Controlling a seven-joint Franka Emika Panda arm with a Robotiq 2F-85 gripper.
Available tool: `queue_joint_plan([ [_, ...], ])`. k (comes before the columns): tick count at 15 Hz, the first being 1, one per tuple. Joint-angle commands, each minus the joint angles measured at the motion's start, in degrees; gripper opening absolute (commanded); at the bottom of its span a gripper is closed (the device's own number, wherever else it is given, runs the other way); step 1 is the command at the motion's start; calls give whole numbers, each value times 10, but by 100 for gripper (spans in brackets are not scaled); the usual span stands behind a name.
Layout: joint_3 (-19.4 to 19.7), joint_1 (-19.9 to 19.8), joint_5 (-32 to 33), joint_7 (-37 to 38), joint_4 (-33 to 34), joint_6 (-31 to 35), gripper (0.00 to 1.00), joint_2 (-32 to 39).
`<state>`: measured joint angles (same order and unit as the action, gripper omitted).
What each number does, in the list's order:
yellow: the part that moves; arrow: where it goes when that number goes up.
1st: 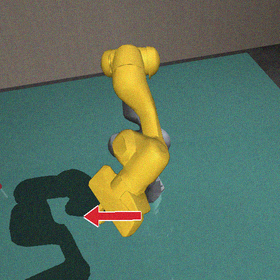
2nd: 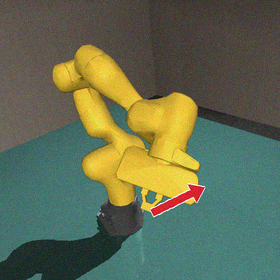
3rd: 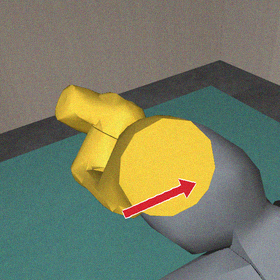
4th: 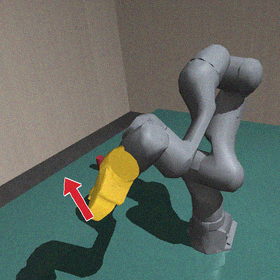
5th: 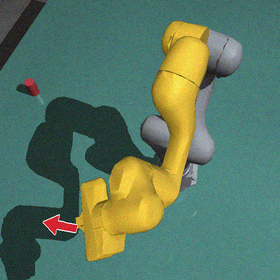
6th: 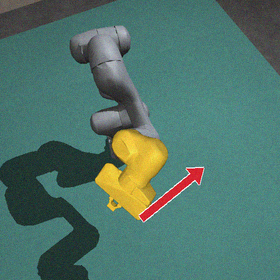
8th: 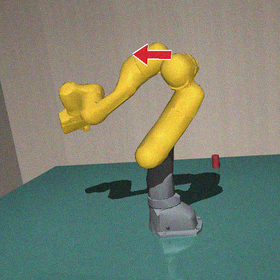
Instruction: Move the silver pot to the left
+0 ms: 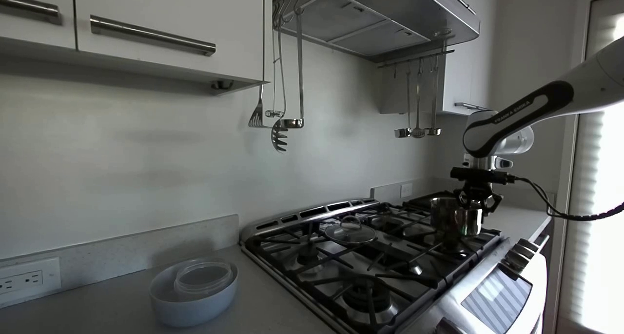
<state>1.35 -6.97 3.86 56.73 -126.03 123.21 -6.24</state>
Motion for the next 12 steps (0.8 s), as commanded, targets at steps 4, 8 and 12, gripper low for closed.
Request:
queue_joint_plan([
  [4,11,3,-15,6,-13,10,1,-3],
  [8,13,4,-12,2,-11,8,1,-3],
  [12,7,8,-1,-6,-7,2,1,-6],
])
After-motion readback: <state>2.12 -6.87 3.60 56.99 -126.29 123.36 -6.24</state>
